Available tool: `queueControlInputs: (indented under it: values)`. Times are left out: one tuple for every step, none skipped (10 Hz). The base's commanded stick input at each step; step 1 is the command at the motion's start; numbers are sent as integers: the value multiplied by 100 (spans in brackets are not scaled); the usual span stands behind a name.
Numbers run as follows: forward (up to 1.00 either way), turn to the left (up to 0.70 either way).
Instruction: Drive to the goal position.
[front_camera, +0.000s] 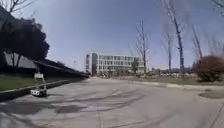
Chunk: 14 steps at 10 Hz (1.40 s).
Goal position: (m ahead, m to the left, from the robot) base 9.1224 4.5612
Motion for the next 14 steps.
queueControlInputs:
  values:
    - [85,0]
    - [90,0]
    - [98,0]
    - [100,26]
    - [100,21]
    - [100,0]
    - [100,0]
    - [100,0]
    - [100,23]
    - [100,40]
    - [100,40]
    - [100,40]
    - [100,21]
    - [100,1]
